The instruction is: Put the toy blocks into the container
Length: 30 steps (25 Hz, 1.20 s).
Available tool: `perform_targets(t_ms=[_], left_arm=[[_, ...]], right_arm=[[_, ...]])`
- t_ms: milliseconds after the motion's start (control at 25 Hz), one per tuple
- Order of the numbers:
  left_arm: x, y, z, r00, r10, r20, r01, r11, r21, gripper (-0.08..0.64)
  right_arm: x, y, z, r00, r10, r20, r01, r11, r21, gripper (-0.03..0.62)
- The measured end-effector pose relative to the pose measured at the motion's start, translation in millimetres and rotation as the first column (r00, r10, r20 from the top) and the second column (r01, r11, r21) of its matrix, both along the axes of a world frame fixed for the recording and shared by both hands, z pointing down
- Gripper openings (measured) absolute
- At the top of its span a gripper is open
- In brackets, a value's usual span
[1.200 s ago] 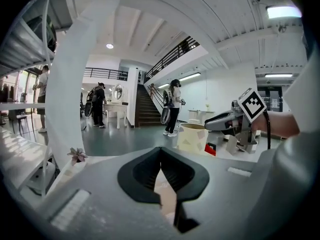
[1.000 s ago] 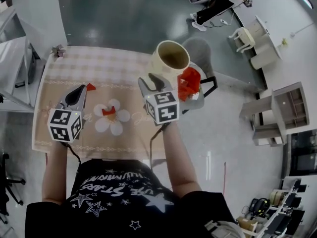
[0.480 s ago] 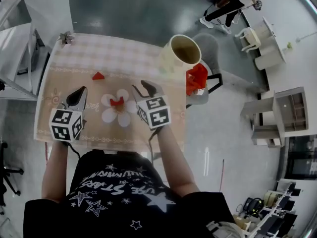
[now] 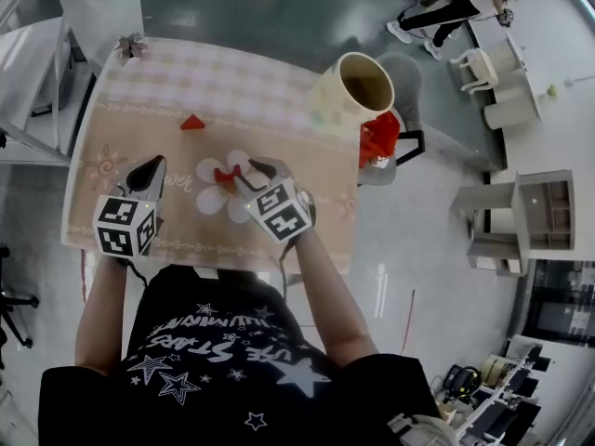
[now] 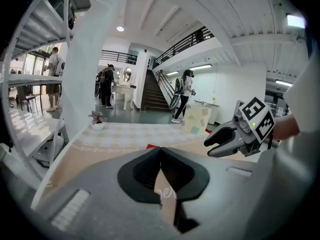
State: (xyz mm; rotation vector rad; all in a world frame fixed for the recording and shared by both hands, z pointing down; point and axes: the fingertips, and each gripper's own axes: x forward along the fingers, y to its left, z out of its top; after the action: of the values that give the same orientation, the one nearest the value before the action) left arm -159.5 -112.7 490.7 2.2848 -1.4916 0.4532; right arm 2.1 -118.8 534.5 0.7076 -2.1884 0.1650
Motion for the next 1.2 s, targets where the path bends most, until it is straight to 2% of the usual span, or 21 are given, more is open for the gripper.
perform_targets(t_ms=[200, 320, 440, 600, 800, 880, 920, 1000, 1080, 1200], left_arm=[[-4, 4, 7, 1.0, -0.003, -0.004, 0.003, 1.0, -0.014, 0.011], [-7, 5, 9, 1.0, -0.009, -0.007, 0.009, 1.0, -0.021, 0.011], [-10, 6, 10, 1.0, -0.012, -0.007, 0.012, 1.0, -0.027, 0.01], [-14, 8, 13, 1.0, -0.02, -0.014, 0.019, 0.999, -0.038, 0.01], [-19, 8, 15, 0.999, -0.031, -0.019, 0.03, 0.998, -0.046, 0.009], [-22, 6, 16, 0.999, -0.036, -0.021, 0.035, 0.998, -0.048, 0.01], [-23, 5, 17, 0.999, -0.039, -0.022, 0.038, 0.998, -0.048, 0.009], [-26, 3, 18, 0.999, -0.045, -0.026, 0.044, 0.998, -0.05, 0.011], [-29, 3, 21, 0.998, -0.051, -0.029, 0.049, 0.997, -0.054, 0.011], [-33, 3, 24, 0.998, -0.058, -0.028, 0.056, 0.996, -0.062, 0.009]], right_arm=[[-16, 10, 16, 0.982, -0.146, -0.12, 0.149, 0.989, 0.018, 0.158], [-23, 14, 27, 0.947, -0.246, -0.205, 0.256, 0.966, 0.024, 0.158], [-28, 17, 37, 0.884, -0.351, -0.31, 0.376, 0.926, 0.023, 0.158], [-29, 18, 51, 0.775, -0.454, -0.439, 0.503, 0.864, -0.005, 0.158], [-31, 21, 64, 0.637, -0.551, -0.539, 0.615, 0.785, -0.075, 0.158], [-33, 21, 67, 0.594, -0.576, -0.562, 0.642, 0.76, -0.101, 0.156], [-34, 21, 68, 0.578, -0.584, -0.569, 0.65, 0.752, -0.111, 0.156], [-36, 21, 71, 0.554, -0.596, -0.581, 0.66, 0.74, -0.129, 0.113], [-37, 22, 76, 0.537, -0.604, -0.589, 0.661, 0.735, -0.151, 0.107], [-36, 22, 81, 0.532, -0.603, -0.594, 0.649, 0.741, -0.171, 0.104]])
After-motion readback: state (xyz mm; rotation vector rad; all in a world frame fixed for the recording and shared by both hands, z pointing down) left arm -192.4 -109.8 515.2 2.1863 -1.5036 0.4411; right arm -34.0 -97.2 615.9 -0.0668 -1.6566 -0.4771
